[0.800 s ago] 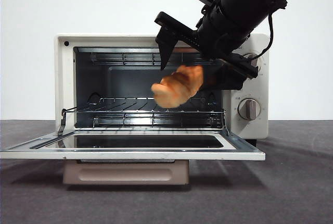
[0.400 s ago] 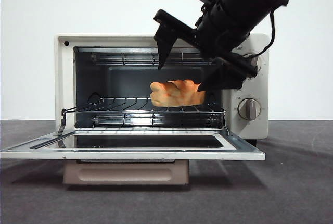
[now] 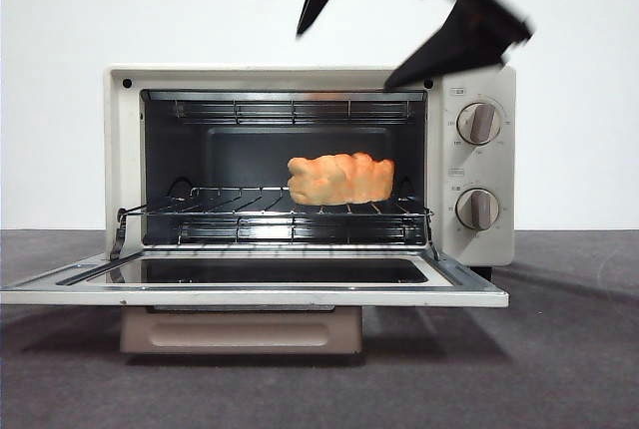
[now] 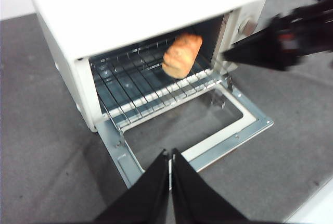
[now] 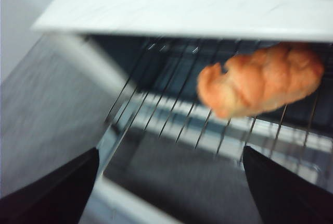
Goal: The left arm flap open the oven, the right arm pick bread and place it into oven, the left arm flap close the oven
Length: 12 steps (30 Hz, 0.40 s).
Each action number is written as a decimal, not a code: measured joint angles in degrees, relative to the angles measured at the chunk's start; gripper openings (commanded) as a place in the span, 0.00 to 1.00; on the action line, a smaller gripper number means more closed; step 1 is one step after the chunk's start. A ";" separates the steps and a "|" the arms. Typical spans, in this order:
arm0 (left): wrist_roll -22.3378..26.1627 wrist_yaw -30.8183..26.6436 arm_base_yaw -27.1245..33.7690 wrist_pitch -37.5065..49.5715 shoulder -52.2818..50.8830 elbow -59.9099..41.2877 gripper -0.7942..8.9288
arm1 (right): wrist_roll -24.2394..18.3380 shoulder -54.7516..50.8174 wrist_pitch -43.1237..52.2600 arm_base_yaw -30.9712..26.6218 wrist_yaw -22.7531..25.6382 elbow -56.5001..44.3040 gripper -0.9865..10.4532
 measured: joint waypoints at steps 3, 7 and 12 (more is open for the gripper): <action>-0.02 0.70 0.02 0.83 2.47 -0.83 0.09 | -3.89 -6.56 -8.00 0.09 -1.60 0.00 0.47; -0.02 5.09 1.09 1.86 6.32 -1.40 0.09 | -7.67 -15.08 -18.18 0.09 -1.73 0.00 0.47; -0.04 13.57 5.20 5.05 12.46 -1.42 0.09 | -10.43 -25.53 -26.71 0.09 -1.68 0.00 0.47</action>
